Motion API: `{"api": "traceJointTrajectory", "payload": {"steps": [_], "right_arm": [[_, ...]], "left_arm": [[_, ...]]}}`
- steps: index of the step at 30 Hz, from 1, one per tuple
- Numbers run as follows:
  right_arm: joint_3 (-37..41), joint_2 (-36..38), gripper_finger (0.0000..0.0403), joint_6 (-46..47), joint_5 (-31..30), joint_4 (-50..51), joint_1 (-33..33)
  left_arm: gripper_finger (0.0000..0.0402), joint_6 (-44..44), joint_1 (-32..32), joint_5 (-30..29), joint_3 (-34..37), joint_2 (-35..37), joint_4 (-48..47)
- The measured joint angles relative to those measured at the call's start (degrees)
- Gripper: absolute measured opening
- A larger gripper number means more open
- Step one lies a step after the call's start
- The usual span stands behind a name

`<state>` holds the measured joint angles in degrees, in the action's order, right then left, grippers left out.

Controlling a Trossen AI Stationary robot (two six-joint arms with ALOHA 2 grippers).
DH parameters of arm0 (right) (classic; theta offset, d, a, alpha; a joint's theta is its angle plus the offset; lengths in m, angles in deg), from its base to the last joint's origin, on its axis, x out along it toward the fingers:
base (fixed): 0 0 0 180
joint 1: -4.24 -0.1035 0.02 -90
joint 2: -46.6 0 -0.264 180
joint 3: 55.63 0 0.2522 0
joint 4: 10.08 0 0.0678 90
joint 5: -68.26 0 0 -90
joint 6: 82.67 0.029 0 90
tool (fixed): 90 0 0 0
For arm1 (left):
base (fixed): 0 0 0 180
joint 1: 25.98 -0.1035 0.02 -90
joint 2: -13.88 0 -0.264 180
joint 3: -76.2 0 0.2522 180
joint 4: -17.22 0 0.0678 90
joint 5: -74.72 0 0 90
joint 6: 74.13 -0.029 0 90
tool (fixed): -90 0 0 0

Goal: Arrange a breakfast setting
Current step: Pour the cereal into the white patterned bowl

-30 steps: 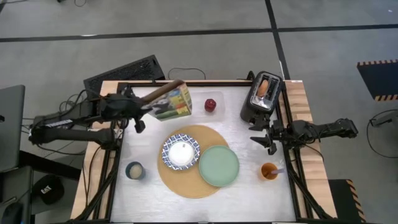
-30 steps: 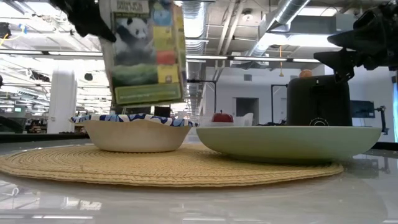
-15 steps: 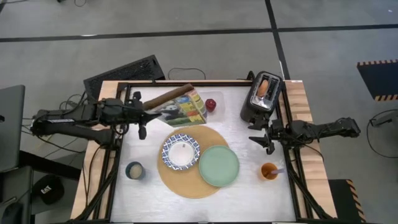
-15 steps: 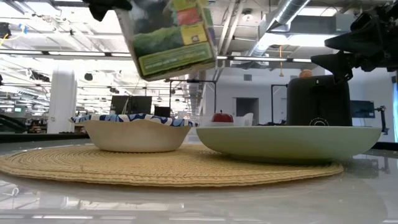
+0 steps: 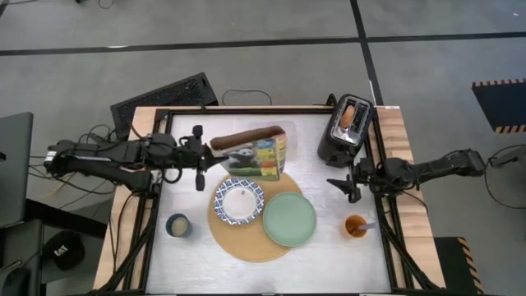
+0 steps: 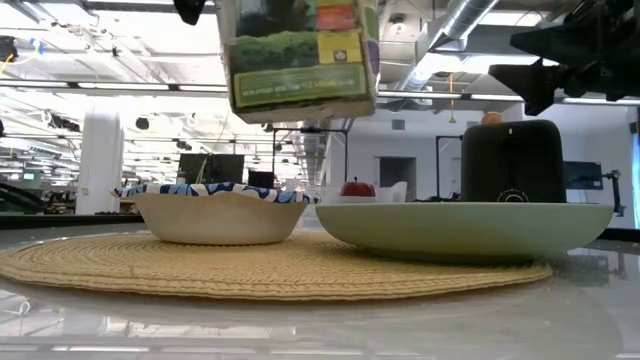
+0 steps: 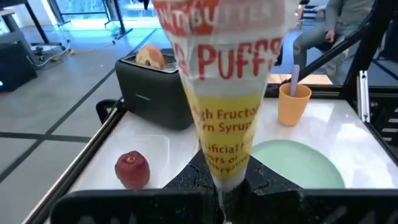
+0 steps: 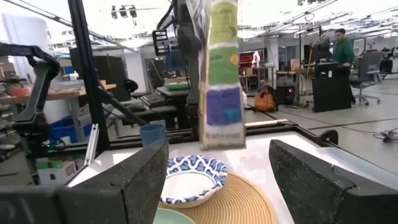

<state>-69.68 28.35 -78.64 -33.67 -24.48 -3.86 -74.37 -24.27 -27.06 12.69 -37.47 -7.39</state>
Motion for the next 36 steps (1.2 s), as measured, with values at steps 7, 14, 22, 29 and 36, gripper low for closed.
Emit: {"api": "traceJointTrajectory", "payload": {"steps": [7,14,22,29,36], "right_arm": [[0.0,-4.1,0.0306,0.1,-1.7,-2.1,0.0],[0.0,-7.1,0.0306,1.6,-1.7,-7.3,-0.1],[-0.3,-11.0,0.0342,3.4,-3.9,-8.2,0.0],[-3.1,-17.8,0.0384,0.7,-4.9,-9.5,1.7],[-3.2,-27.9,0.0358,-2.0,-4.8,-25.0,3.5]], "left_arm": [[0.0000,-2.6,0.0,2.4,0.0,-3.6,9.3],[0.0000,-2.6,0.0,2.5,0.0,-5.1,12.1],[0.0000,-4.3,0.0,4.5,0.0,-6.9,19.8],[0.0000,-6.2,0.0,4.6,0.0,-7.9,26.0],[0.0000,-6.6,0.0,5.7,0.0,-7.9,29.9]]}}
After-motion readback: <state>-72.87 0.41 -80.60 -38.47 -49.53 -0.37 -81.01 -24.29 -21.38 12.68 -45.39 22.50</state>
